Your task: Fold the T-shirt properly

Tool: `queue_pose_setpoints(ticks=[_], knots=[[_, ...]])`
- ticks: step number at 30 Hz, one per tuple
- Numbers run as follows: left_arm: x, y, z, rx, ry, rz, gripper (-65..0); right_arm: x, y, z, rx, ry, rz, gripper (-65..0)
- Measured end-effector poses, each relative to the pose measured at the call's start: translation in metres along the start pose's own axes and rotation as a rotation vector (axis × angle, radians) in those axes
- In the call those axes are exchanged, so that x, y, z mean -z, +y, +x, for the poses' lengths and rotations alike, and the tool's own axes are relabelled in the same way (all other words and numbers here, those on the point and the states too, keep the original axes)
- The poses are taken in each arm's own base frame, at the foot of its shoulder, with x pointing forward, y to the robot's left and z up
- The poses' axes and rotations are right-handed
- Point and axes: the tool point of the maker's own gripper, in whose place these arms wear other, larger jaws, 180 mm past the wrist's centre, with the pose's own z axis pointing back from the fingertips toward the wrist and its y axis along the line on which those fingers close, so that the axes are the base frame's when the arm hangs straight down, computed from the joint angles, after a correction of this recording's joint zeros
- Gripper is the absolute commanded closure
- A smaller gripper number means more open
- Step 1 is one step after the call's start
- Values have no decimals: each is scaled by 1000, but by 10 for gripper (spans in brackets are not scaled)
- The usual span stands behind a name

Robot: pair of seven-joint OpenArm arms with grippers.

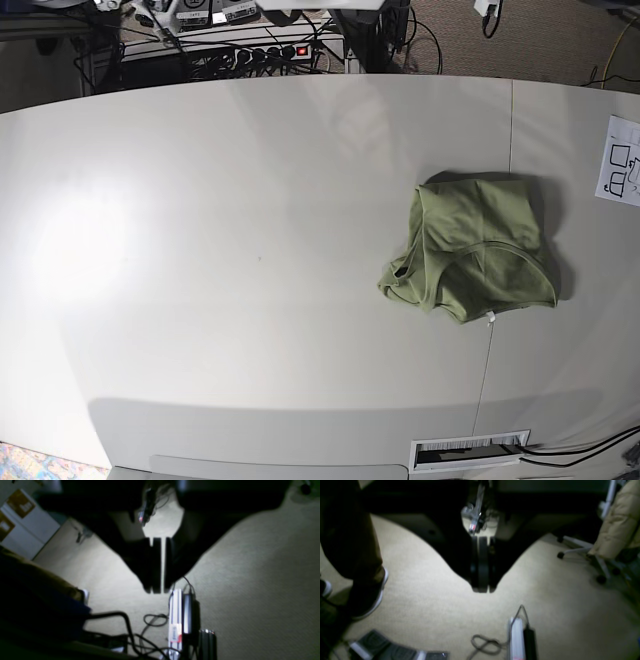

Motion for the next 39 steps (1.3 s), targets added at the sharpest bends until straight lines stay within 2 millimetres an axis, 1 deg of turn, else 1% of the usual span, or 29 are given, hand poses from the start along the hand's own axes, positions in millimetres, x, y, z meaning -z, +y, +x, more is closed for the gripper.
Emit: queue_pose_setpoints(ticks=[4, 8, 11, 14, 17, 19, 21, 24, 26, 28, 30, 34, 39], knots=[[17, 14, 2, -6, 3, 79, -8, 30, 12, 9, -4, -19, 52, 0], [31, 20, 15, 10, -26, 113, -8, 51, 14, 22, -34, -27, 64, 0], [40, 22, 27, 5, -52, 132, -8, 63, 18, 39, -31, -65, 69, 0], [47, 22, 30, 1, -55, 141, -8, 77, 15, 48, -16, -67, -16, 0], [51, 29, 27, -2, -46, 177, -8, 86, 19, 59, 11, -95, -72, 0], [54, 30, 27, 2, -48, 179, -8, 90, 21, 64, 32, -102, -108, 0], [58, 26, 30, 3, -44, 172, -8, 92, 23, 67, 48, -108, -138, 0], [68, 11, 34, -5, -50, 147, -8, 94, 21, 63, 71, -91, -185, 0], [74, 0, 30, 9, -36, 137, -8, 94, 15, 59, 113, -76, -239, 0], [79, -6, 23, 4, -22, 158, -8, 94, 11, 56, 159, -59, -288, 0], [82, -12, 19, -4, -18, 159, -8, 94, 12, 58, 170, -64, -284, 0], [88, -24, 24, -21, -40, 157, -8, 95, 15, 63, 179, -73, -286, 0], [90, -28, 24, 8, -39, 164, -8, 91, 4, 65, 210, -60, -359, 0]])
